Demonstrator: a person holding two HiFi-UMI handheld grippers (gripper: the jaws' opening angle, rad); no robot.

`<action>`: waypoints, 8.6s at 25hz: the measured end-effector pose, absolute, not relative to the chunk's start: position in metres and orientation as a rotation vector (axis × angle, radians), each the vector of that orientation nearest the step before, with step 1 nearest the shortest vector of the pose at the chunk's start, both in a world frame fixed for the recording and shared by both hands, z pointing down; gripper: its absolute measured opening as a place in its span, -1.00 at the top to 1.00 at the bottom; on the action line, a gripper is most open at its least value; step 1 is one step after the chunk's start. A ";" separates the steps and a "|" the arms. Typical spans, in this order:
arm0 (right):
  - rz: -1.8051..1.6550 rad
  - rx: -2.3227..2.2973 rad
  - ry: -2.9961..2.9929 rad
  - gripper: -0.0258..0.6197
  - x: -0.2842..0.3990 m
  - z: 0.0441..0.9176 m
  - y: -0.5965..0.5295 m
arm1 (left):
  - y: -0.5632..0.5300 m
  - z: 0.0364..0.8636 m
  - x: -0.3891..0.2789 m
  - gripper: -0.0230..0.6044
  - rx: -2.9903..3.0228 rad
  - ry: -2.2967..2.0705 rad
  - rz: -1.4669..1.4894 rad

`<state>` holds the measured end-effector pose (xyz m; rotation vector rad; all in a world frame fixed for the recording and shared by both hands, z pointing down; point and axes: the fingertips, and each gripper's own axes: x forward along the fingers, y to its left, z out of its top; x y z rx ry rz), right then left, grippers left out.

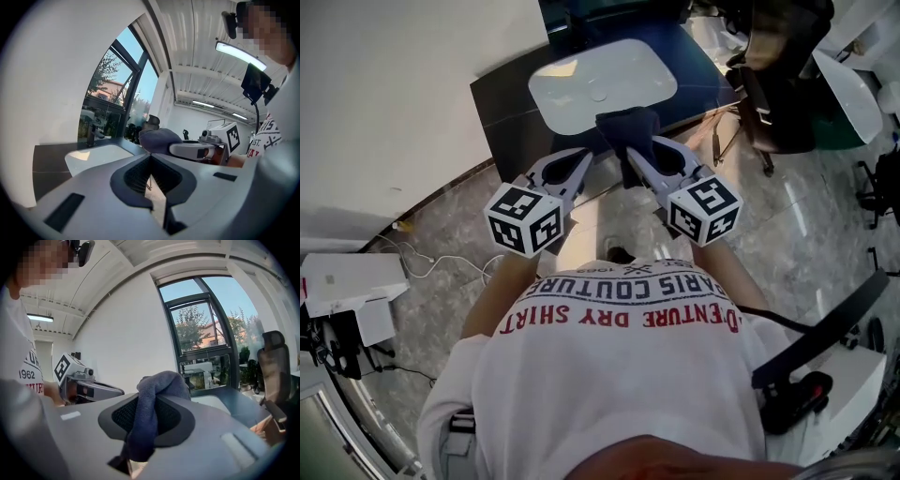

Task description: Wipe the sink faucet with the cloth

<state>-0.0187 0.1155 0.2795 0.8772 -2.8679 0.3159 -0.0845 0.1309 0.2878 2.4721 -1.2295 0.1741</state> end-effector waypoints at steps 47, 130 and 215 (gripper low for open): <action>0.102 0.771 -2.901 0.70 -0.147 0.257 -0.308 | -0.244 0.299 -0.210 0.92 2.445 -1.324 0.104; 0.466 0.655 -2.504 0.69 -0.145 0.433 -0.338 | -0.259 0.387 -0.222 0.92 2.306 -1.256 0.156; 0.443 0.702 -2.715 0.69 -0.099 0.383 -0.228 | -0.198 0.367 -0.165 0.93 2.383 -1.266 0.194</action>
